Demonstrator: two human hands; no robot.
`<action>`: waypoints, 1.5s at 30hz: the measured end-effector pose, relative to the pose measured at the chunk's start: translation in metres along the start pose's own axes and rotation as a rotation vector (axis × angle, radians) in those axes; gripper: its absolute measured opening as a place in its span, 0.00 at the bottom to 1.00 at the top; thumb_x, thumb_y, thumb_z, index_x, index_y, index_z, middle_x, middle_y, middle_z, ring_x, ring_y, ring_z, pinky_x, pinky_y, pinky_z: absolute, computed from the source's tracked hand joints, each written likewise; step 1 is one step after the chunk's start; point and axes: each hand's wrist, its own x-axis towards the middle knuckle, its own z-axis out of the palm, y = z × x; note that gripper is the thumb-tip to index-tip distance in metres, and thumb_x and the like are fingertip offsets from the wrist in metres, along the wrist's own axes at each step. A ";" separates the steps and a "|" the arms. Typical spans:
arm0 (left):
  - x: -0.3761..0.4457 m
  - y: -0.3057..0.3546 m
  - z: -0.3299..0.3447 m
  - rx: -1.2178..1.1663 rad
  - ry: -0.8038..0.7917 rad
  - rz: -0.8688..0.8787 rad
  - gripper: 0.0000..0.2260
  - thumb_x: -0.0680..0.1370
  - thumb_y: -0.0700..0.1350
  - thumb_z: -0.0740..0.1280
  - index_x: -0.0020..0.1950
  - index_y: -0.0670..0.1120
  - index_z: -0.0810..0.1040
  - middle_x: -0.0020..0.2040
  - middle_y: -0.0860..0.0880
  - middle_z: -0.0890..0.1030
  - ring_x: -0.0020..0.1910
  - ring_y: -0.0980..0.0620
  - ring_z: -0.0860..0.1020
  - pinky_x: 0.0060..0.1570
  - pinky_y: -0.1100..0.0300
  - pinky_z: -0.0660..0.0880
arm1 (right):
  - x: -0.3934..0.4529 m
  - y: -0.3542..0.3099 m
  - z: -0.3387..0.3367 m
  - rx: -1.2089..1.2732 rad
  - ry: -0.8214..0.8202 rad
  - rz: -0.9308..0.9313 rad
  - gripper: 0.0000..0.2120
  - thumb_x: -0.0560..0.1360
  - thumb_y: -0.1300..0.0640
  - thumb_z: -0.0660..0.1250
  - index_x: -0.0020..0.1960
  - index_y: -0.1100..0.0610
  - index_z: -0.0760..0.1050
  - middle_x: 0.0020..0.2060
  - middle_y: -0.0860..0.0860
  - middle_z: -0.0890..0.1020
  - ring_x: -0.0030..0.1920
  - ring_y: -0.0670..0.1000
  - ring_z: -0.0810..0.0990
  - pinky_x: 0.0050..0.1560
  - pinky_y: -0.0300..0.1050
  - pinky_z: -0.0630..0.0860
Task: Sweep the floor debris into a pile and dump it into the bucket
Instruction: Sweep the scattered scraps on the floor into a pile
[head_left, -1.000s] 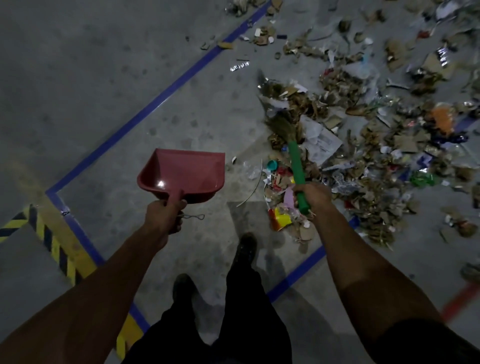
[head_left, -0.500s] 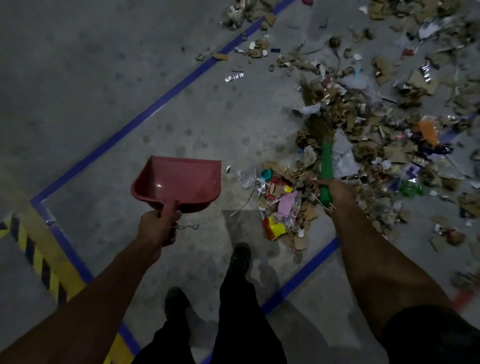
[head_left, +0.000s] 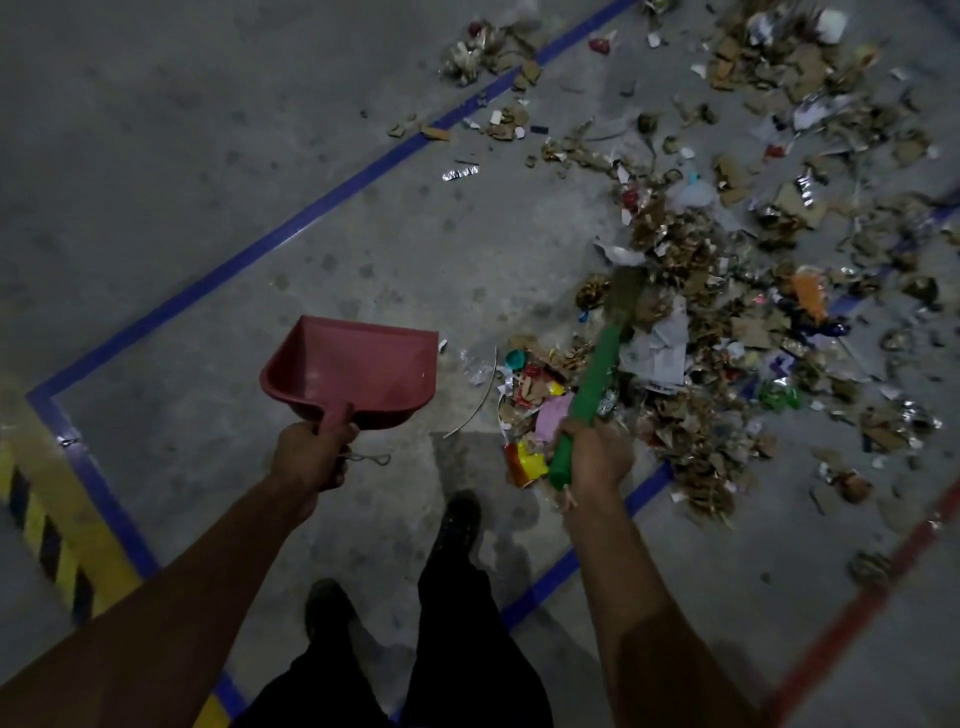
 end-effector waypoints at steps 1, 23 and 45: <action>-0.002 0.001 -0.002 -0.004 -0.004 0.004 0.06 0.77 0.39 0.68 0.41 0.39 0.73 0.32 0.43 0.72 0.26 0.50 0.69 0.19 0.67 0.67 | -0.015 0.005 0.005 0.025 -0.020 0.005 0.08 0.72 0.70 0.69 0.46 0.60 0.78 0.31 0.54 0.79 0.24 0.47 0.76 0.22 0.38 0.73; -0.009 -0.027 -0.059 0.003 0.096 -0.030 0.06 0.76 0.37 0.66 0.40 0.39 0.72 0.32 0.42 0.70 0.24 0.50 0.67 0.17 0.68 0.63 | -0.011 0.037 -0.020 -0.539 -0.163 -0.050 0.13 0.71 0.66 0.72 0.55 0.66 0.77 0.39 0.59 0.79 0.29 0.52 0.75 0.30 0.42 0.73; 0.007 -0.045 -0.076 0.093 0.145 -0.079 0.07 0.74 0.32 0.65 0.37 0.38 0.69 0.30 0.44 0.68 0.25 0.49 0.65 0.23 0.61 0.62 | -0.045 0.075 -0.016 -0.699 -0.331 0.100 0.06 0.70 0.70 0.68 0.45 0.64 0.74 0.27 0.58 0.74 0.20 0.52 0.72 0.22 0.43 0.72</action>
